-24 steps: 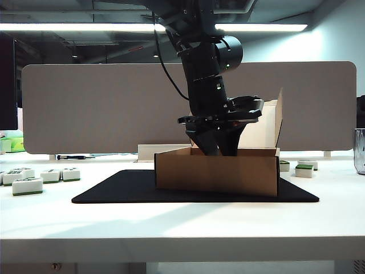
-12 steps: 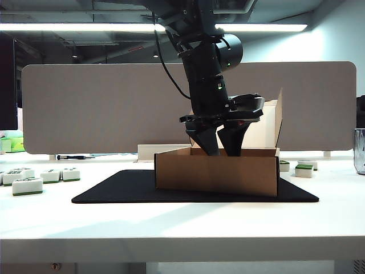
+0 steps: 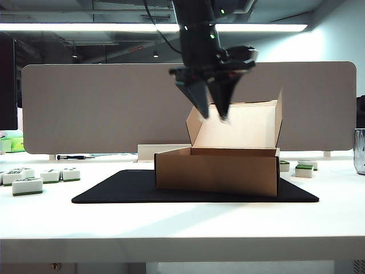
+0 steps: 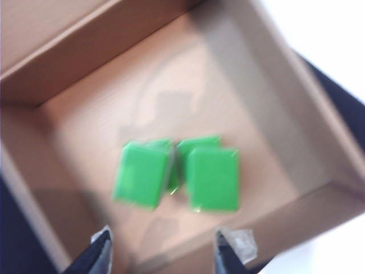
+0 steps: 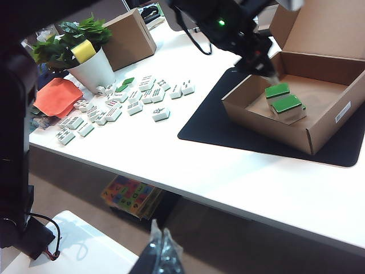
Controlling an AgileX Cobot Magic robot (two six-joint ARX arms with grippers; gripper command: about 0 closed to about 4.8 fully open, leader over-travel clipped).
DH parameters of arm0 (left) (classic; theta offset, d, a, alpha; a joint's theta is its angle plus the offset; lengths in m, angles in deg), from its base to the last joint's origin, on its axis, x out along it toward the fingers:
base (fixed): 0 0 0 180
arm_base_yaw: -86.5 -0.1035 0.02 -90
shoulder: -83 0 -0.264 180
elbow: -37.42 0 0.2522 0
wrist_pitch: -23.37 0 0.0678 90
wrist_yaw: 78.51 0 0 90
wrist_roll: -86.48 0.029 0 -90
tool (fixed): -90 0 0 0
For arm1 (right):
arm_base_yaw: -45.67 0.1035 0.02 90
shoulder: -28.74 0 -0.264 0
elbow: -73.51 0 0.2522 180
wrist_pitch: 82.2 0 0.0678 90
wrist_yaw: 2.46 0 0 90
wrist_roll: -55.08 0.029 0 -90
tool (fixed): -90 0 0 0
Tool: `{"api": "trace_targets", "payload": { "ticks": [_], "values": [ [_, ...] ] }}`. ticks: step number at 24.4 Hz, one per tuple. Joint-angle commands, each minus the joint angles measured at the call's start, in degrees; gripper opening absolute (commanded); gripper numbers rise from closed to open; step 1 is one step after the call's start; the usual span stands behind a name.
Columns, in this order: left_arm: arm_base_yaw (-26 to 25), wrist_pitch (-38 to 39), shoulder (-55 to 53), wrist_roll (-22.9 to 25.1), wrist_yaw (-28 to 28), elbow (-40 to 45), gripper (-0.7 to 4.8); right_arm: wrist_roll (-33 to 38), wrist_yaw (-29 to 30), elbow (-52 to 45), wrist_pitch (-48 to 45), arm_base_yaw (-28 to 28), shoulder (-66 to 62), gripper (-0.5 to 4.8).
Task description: Pick up four mahjong tiles and put them into the paper box.
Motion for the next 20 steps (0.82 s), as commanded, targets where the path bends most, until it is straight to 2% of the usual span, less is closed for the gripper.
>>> {"api": "trace_targets", "payload": {
  "ticks": [1, 6, 12, 17, 20],
  "values": [
    [-1.2, 5.2, 4.2, 0.2, 4.2, -0.1, 2.22, 0.0, 0.1, 0.2, -0.9, -0.1, 0.7, -0.01],
    [-5.0, 7.4, 13.2, 0.2, 4.1, 0.3, 1.99, 0.0, 0.1, 0.2, -0.4, 0.0, 0.7, -0.01],
    [-9.5, 10.8, 24.7, 1.3, 3.5, 7.5, 0.62, 0.0, 0.0, 0.2, 0.6, 0.0, 0.7, -0.01],
    [-15.8, 10.8, 38.9, 1.3, 3.5, 21.1, -0.06, 0.0, 0.0, 0.2, 0.6, 0.0, 0.7, -0.01],
    [-18.6, 10.8, 44.9, 1.3, 3.5, 27.4, -0.06, 0.0, 0.1, 0.2, 0.6, 0.0, 0.7, -0.01]
  ]
}}
